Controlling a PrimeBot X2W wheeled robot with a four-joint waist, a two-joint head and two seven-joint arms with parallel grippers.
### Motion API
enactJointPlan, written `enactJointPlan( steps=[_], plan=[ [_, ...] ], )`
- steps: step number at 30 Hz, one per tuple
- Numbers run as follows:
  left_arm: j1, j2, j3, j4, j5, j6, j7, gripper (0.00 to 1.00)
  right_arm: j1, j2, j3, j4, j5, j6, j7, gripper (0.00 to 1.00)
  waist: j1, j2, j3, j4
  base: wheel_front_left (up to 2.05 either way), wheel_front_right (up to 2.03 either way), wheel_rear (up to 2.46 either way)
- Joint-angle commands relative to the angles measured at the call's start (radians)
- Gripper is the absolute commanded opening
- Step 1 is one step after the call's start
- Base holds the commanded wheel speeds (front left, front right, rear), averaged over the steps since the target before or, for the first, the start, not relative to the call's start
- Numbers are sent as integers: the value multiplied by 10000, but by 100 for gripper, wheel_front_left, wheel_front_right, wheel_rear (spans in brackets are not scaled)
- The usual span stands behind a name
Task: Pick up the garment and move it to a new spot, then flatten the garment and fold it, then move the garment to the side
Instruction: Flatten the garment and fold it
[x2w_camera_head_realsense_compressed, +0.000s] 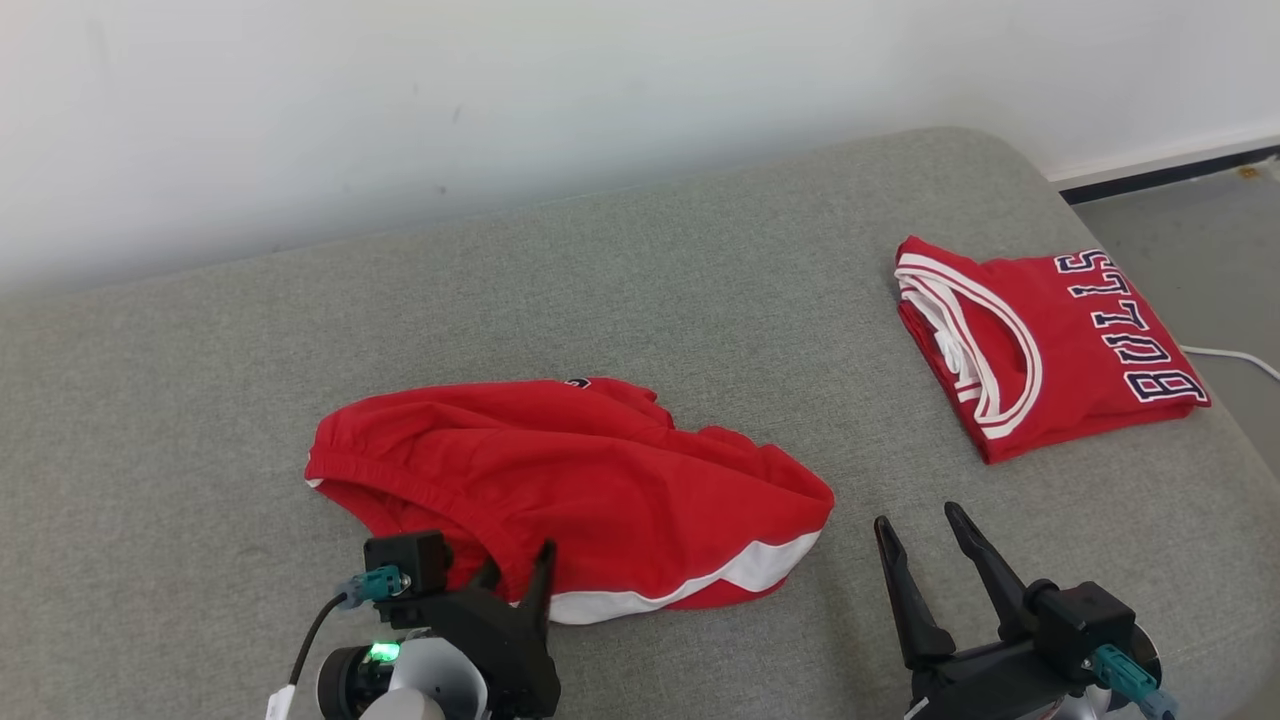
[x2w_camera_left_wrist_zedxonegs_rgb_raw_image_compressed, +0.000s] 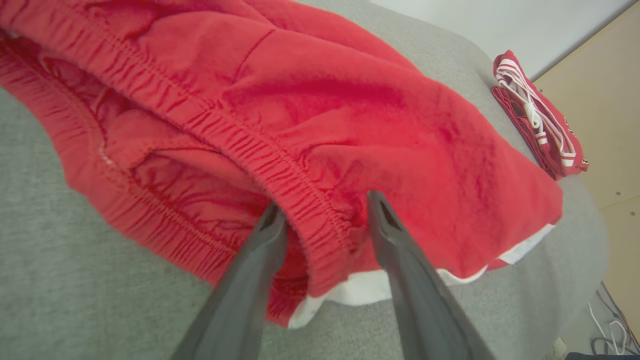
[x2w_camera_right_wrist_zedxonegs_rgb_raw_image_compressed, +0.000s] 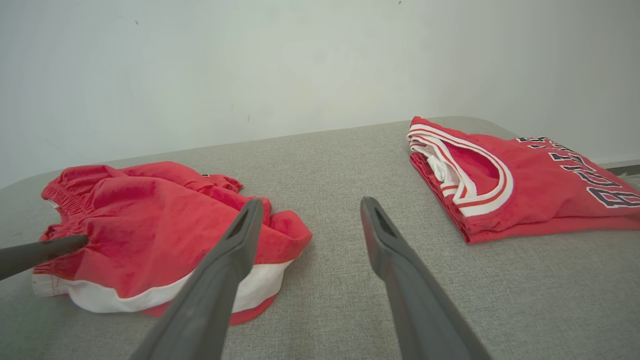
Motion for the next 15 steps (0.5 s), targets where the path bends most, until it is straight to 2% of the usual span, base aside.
enactJointPlan(
  steps=[1, 7, 15],
  plan=[
    [-149, 13, -10, -16, -89, -60, -79, 0, 2, 46, -50, -26, -11, -23, -41, 100, 0, -1, 21, 13, 0, 0, 0],
    [-21, 130, 389, -288, -372, -137, -757, 0, 34, 65, -118, -3, -98, -23, -41, 100, 0, -1, -40, 289, 0, 0, 0],
    [272, 602, 1007, -668, -458, 153, -1432, 0, 72, 31, -134, 10, -109, -23, -41, 100, 0, -1, -167, 617, 0, 0, 0]
  ],
)
